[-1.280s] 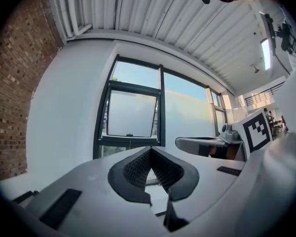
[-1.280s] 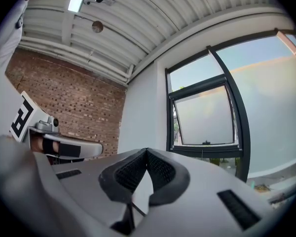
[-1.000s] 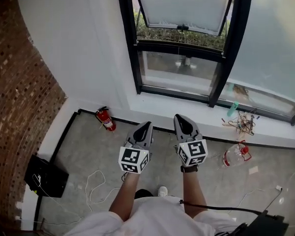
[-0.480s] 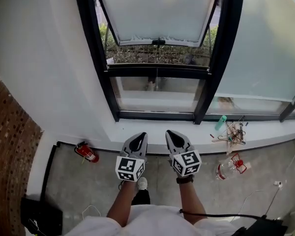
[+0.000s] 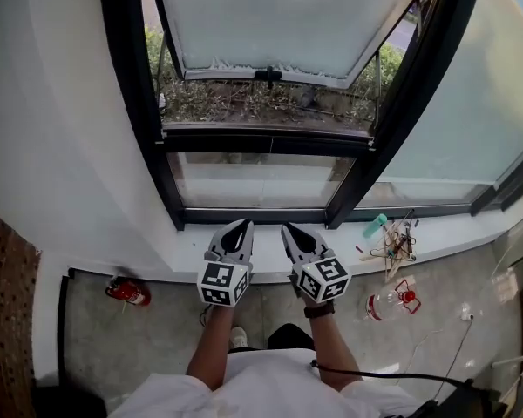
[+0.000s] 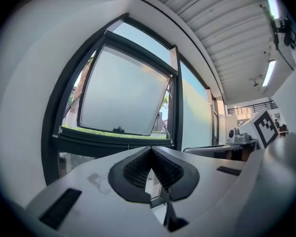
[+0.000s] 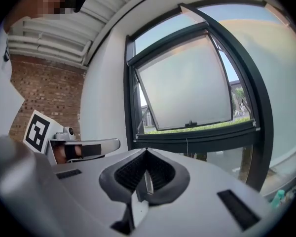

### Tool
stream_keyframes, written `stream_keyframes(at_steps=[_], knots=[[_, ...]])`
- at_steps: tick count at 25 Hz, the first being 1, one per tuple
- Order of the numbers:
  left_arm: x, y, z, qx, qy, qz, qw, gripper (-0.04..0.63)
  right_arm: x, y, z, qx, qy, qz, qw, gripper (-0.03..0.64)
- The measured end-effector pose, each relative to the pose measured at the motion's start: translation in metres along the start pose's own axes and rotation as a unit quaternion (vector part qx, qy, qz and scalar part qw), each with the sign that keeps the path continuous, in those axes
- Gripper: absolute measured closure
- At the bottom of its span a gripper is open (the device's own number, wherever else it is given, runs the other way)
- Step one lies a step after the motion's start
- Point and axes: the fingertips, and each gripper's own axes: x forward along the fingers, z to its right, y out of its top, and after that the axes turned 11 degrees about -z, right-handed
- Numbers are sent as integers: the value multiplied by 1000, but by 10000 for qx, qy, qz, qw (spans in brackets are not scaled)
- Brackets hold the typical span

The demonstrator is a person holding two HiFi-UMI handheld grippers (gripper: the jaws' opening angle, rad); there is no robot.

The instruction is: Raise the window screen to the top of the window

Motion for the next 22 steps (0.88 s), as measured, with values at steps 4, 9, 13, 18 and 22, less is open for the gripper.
stream_keyframes(at_steps=[4,9,13,18,22], knots=[[44,3,-31,22,40,-5,10000,595,43,6,39,60,12,-92,9999,615],[105,14,-75,97,322,-48,9994,595,100,31,85,8,307,108,9995,615],[166,42,-85,249,330,-38,9991,595,136,66,131,-73,413,249,9988,615],[221,58,-96,649,522,-126,9964,595,176,77,170,32,578,272,9980,615],[254,39,-105,626,580,-373,9957,595,205,46,208,408,559,-1,9976,615]])
